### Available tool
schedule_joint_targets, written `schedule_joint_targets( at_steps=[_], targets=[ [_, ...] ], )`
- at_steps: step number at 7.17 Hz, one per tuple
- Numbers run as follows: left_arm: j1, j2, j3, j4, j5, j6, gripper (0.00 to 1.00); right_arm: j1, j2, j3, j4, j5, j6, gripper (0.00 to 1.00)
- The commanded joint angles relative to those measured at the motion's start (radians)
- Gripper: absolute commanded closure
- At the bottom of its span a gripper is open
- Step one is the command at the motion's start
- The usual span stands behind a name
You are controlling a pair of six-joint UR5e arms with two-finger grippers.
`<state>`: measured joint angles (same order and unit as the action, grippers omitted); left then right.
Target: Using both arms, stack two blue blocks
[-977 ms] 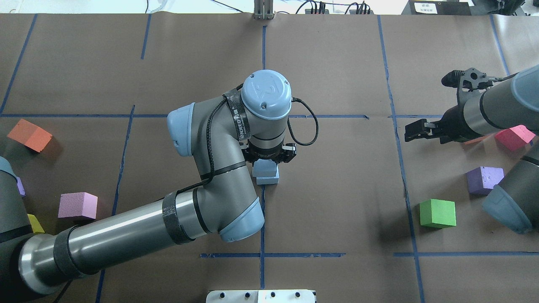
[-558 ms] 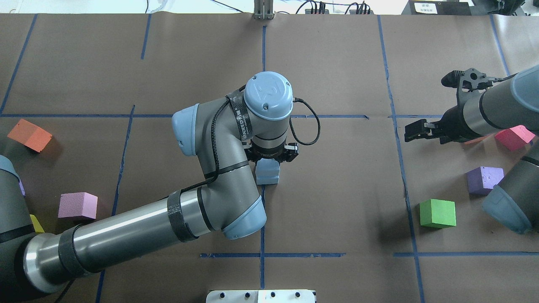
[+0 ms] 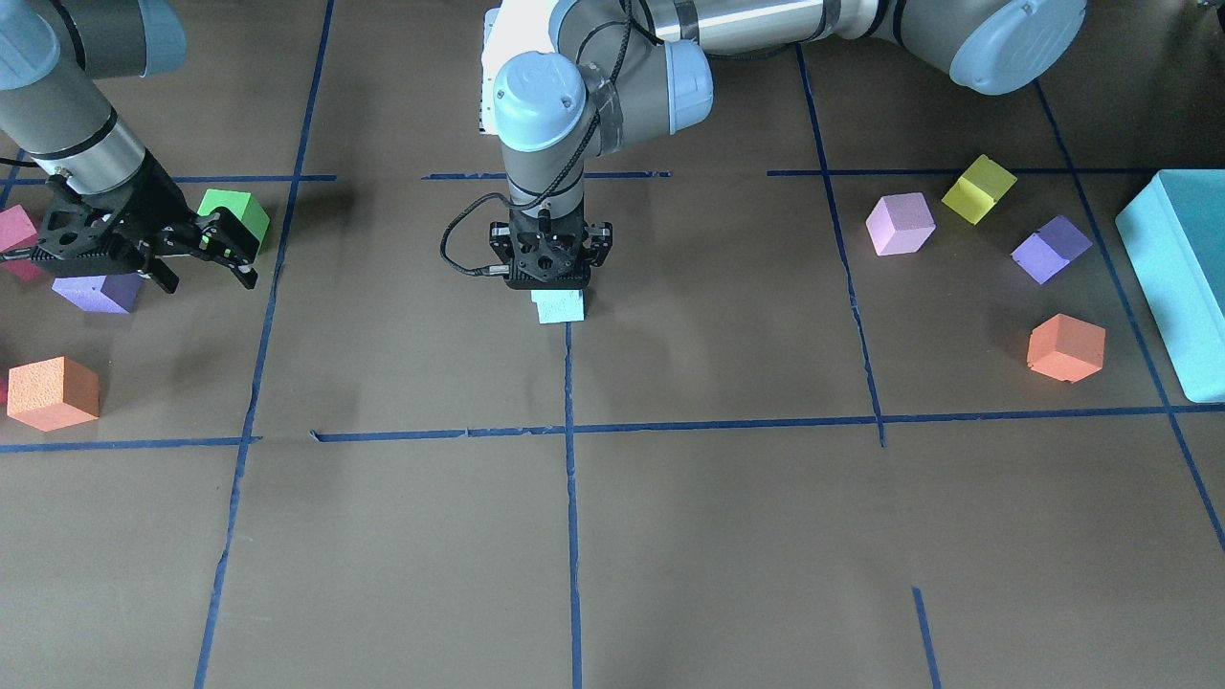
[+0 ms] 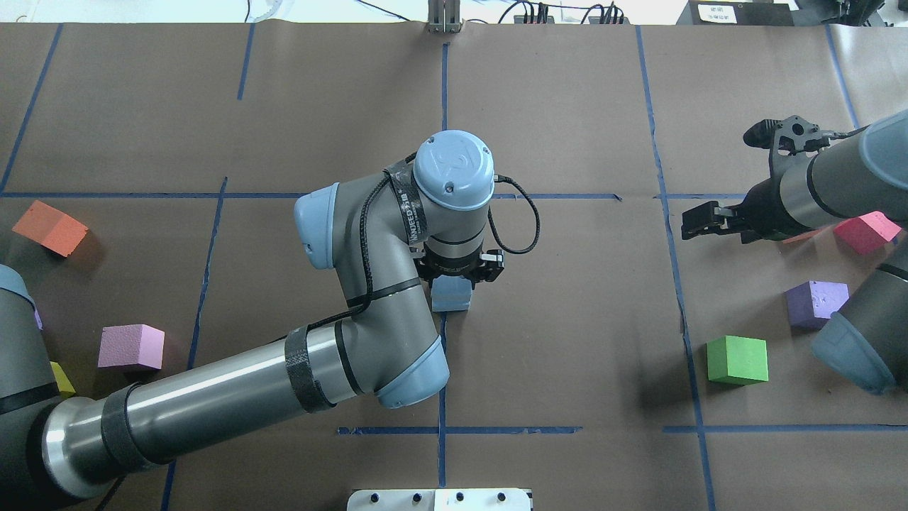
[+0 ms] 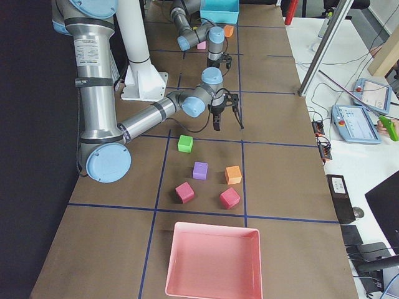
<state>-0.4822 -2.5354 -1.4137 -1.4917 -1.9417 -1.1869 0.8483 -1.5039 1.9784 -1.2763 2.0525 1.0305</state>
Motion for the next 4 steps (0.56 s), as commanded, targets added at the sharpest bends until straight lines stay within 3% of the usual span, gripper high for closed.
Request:
schedule_joint_targets(
  at_steps=[1, 3, 4],
  targets=[
    [-0.003, 0.004, -0.013, 0.002, -0.002, 0.001, 0.00, -0.002, 0.001, -0.001, 0.000, 0.000, 0.002, 0.00],
    [-0.010, 0.006, -0.028, 0.004, -0.002, 0.001, 0.00, -0.002, 0.001, -0.001, 0.000, 0.000, 0.003, 0.00],
    [-0.045, 0.026, -0.121, 0.036, -0.003, 0.000, 0.00, 0.000, 0.002, -0.003, 0.000, 0.000, -0.003, 0.00]
  ],
)
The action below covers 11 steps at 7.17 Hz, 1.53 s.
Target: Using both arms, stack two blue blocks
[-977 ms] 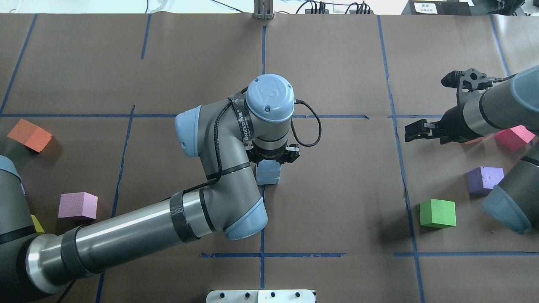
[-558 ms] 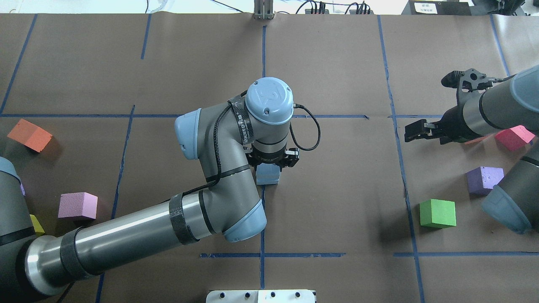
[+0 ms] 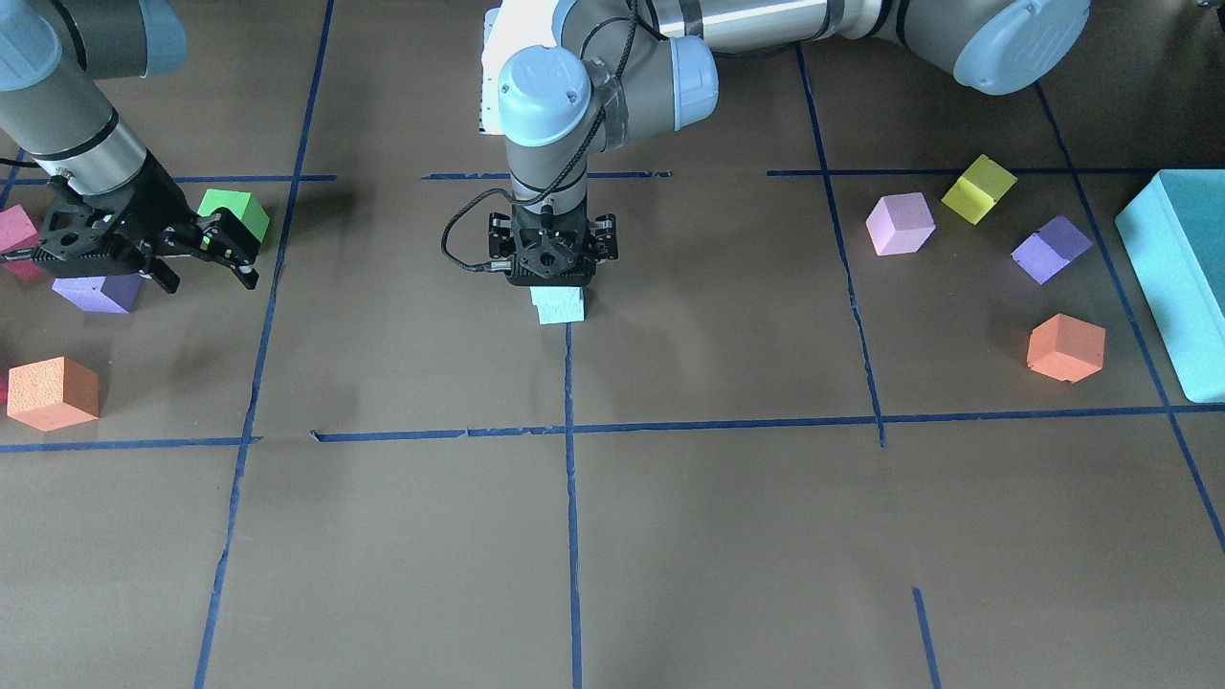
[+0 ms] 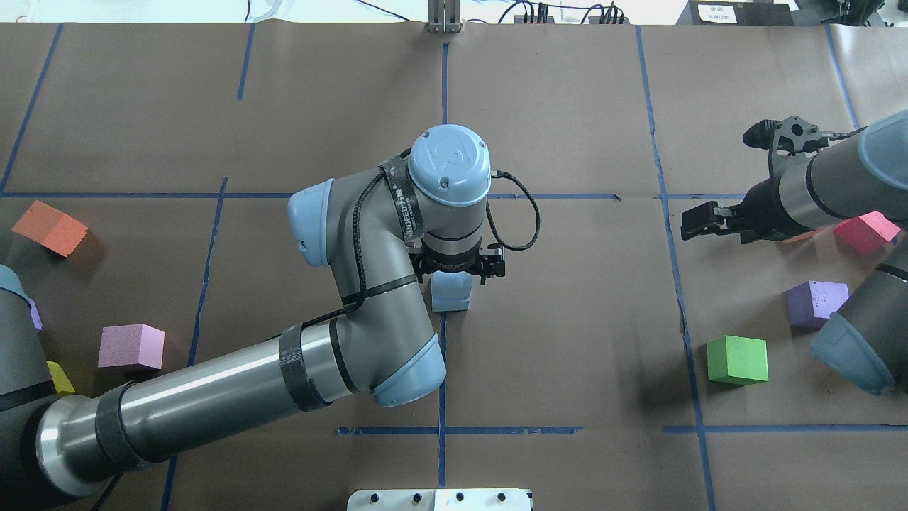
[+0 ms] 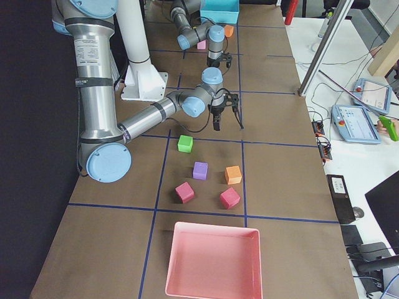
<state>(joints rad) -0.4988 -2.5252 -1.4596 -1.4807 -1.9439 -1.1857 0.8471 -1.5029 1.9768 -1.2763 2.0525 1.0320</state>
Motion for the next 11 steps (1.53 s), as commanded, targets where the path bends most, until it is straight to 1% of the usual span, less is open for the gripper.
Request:
schedule_joint_targets(
  at_steps=[1, 2, 3, 4, 5, 6, 7, 8, 9, 10, 11],
  targets=[
    [-0.064, 0.075, -0.240, 0.133, -0.001, 0.001, 0.00, 0.012, -0.003, 0.002, 0.000, 0.003, -0.016, 0.00],
    [-0.117, 0.162, -0.389, 0.175, -0.006, 0.005, 0.00, 0.029, -0.005, 0.004, 0.000, 0.015, -0.029, 0.00],
    [-0.157, 0.257, -0.489, 0.175, -0.045, 0.087, 0.00, 0.065, -0.008, 0.004, -0.002, 0.038, -0.035, 0.00],
    [-0.209, 0.344, -0.517, 0.175, -0.106, 0.244, 0.00, 0.152, -0.022, -0.007, -0.015, 0.123, -0.111, 0.00],
    [-0.277, 0.443, -0.556, 0.169, -0.140, 0.394, 0.00, 0.268, -0.045, -0.056, -0.018, 0.220, -0.267, 0.00],
    [-0.346, 0.526, -0.582, 0.169, -0.185, 0.485, 0.00, 0.382, -0.053, -0.128, -0.020, 0.310, -0.408, 0.00],
    [-0.430, 0.598, -0.594, 0.165, -0.232, 0.565, 0.00, 0.468, -0.059, -0.207, -0.018, 0.352, -0.552, 0.00],
    [-0.520, 0.685, -0.601, 0.162, -0.243, 0.697, 0.00, 0.546, -0.059, -0.276, -0.021, 0.382, -0.687, 0.00],
    [-0.609, 0.753, -0.587, 0.163, -0.263, 0.895, 0.00, 0.602, -0.066, -0.312, -0.025, 0.390, -0.775, 0.00],
    [-0.695, 0.785, -0.546, 0.163, -0.303, 0.978, 0.00, 0.651, -0.079, -0.311, -0.073, 0.388, -0.847, 0.00],
    [-0.807, 0.787, -0.465, 0.165, -0.343, 1.124, 0.00, 0.702, -0.076, -0.325, -0.194, 0.379, -1.009, 0.00]
  ],
)
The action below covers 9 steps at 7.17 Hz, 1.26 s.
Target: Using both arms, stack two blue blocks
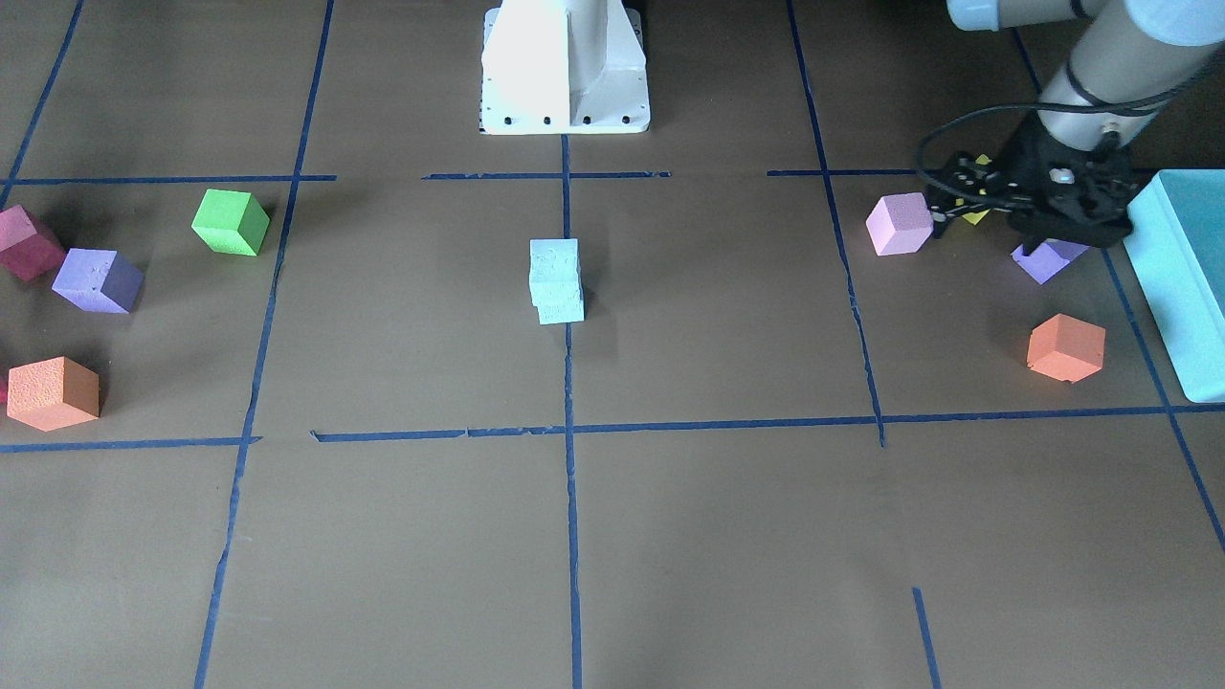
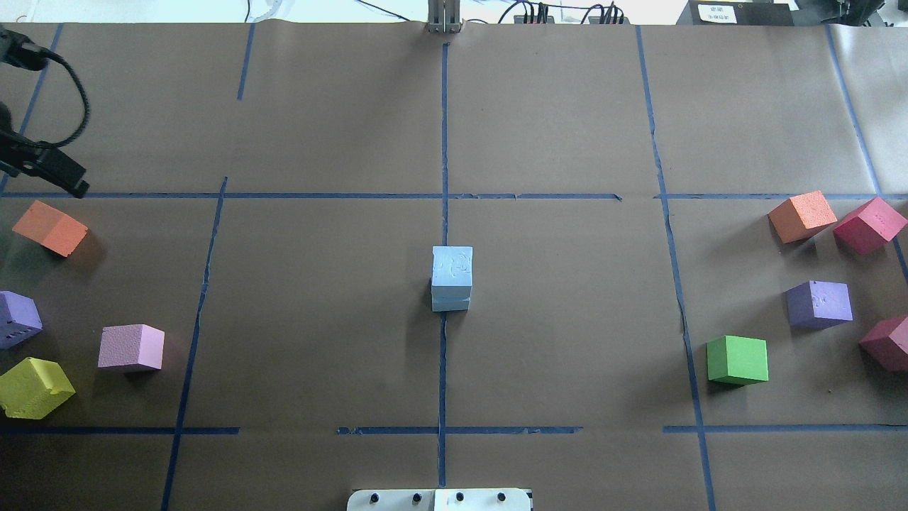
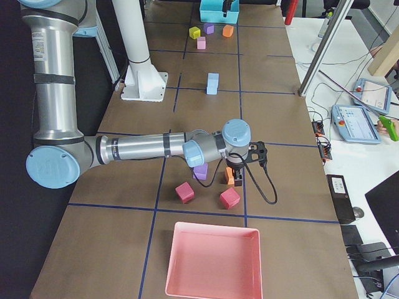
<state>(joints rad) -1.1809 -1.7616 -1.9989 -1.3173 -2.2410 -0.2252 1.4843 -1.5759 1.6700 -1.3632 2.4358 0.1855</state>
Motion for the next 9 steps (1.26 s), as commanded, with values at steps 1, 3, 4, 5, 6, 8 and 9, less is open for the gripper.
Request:
schedule_joint_targets(
  at_steps=[1, 3, 4, 5, 6, 8, 9],
  targets=[
    [-0.257, 0.022, 0.197, 0.004, -0.061, 0.410, 0.00, 0.094, 0.028, -0.021, -0.229, -0.009, -0.296, 0.00],
    [-0.382, 0.019, 0.353, 0.006, -0.090, 0.573, 0.00, 0.125, 0.042, -0.009, -0.280, -0.007, -0.325, 0.00],
    [-0.413, 0.019, 0.397, 0.009, -0.115, 0.573, 0.00, 0.117, 0.042, -0.009, -0.280, -0.007, -0.325, 0.00],
    [-0.427, 0.013, 0.411, 0.013, -0.158, 0.561, 0.00, 0.114, 0.039, -0.006, -0.280, -0.007, -0.324, 0.00],
    [-0.428, 0.030, 0.404, 0.001, -0.173, 0.538, 0.00, 0.110, 0.034, -0.006, -0.281, -0.007, -0.324, 0.00],
    [-0.428, 0.057, 0.361, -0.008, -0.167, 0.537, 0.00, 0.110, 0.033, -0.004, -0.281, -0.007, -0.324, 0.00],
    [-0.428, 0.082, 0.338, -0.010, -0.169, 0.538, 0.00, 0.108, 0.030, -0.006, -0.281, -0.009, -0.324, 0.00]
  ],
)
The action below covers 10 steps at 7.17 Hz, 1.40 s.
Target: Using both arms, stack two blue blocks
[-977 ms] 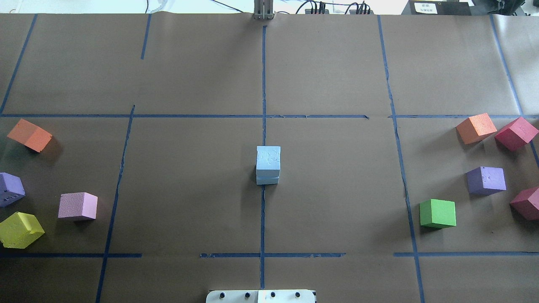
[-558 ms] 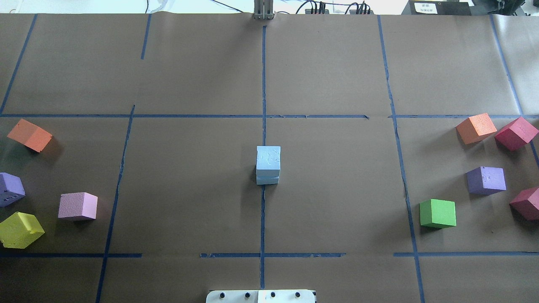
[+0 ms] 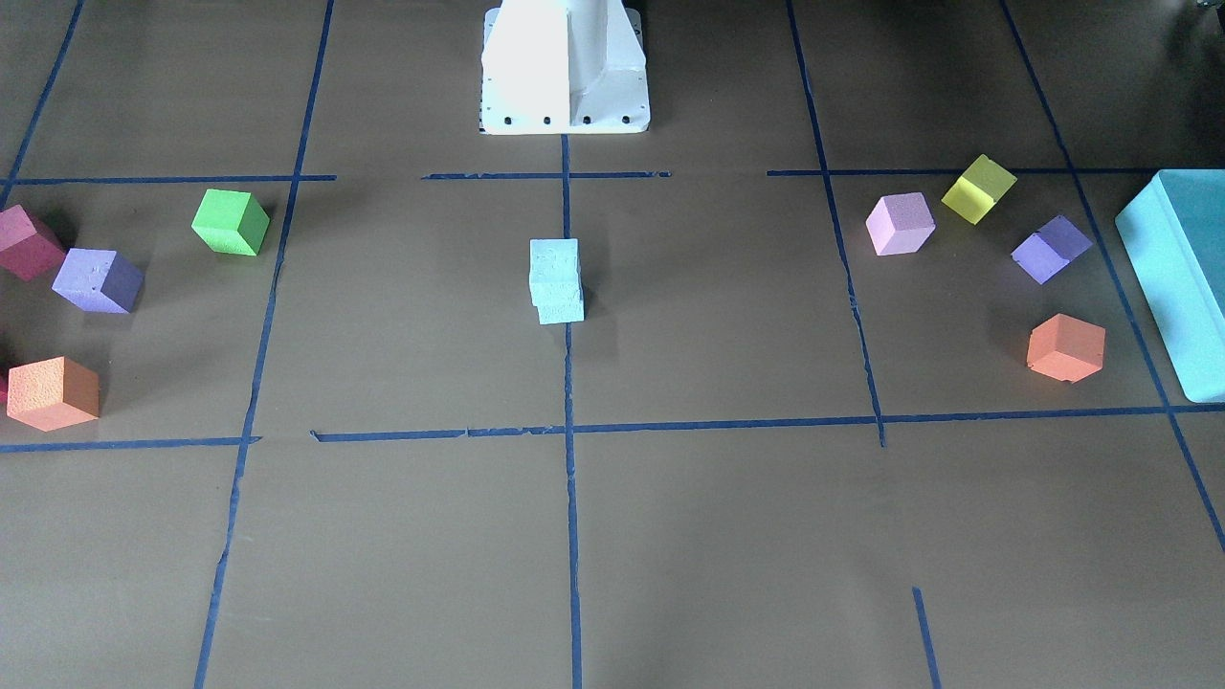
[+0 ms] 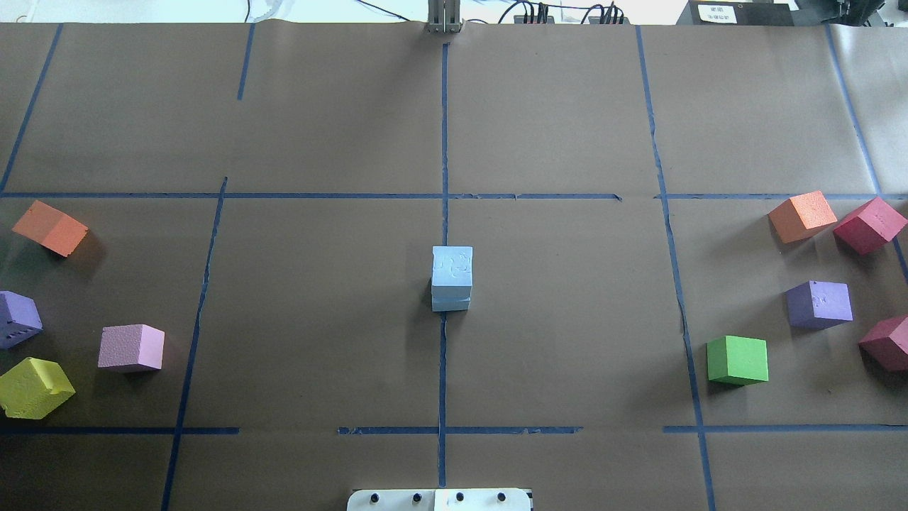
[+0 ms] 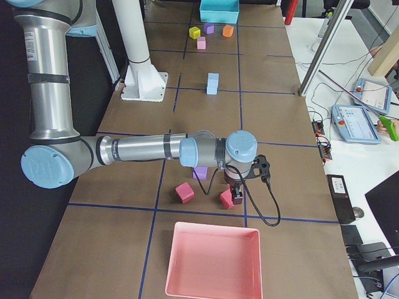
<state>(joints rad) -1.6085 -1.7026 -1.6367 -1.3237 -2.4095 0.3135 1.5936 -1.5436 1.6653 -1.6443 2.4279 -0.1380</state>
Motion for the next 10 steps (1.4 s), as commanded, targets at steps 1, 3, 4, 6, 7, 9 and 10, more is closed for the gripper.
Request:
schedule_joint_targets(
  at_steps=[1, 3, 4, 6, 7, 9, 10],
  targets=[
    [0.001, 0.053, -0.034, -0.014, -0.002, -0.001, 0.00, 0.000, -0.006, 0.001, 0.000, -0.001, 0.000, 0.00],
    [0.001, 0.055, -0.037, -0.087, 0.004, -0.013, 0.00, 0.000, -0.010, 0.001, 0.001, -0.001, -0.002, 0.00],
    [0.002, 0.051, -0.037, -0.089, 0.059, -0.099, 0.00, 0.000, -0.012, 0.001, 0.001, -0.001, -0.002, 0.00],
    [0.010, 0.052, -0.042, -0.091, 0.092, -0.097, 0.00, 0.000, -0.013, -0.001, 0.001, -0.001, 0.000, 0.00],
    [0.010, 0.050, -0.038, -0.095, 0.087, -0.097, 0.00, 0.000, -0.015, 0.001, 0.003, -0.001, -0.002, 0.00],
    [0.012, 0.047, -0.032, -0.106, 0.092, -0.096, 0.00, 0.000, -0.018, 0.002, 0.006, -0.001, 0.000, 0.00],
    [0.012, 0.046, -0.041, -0.104, 0.093, -0.097, 0.00, 0.000, -0.020, 0.001, 0.006, -0.001, 0.000, 0.00]
  ],
)
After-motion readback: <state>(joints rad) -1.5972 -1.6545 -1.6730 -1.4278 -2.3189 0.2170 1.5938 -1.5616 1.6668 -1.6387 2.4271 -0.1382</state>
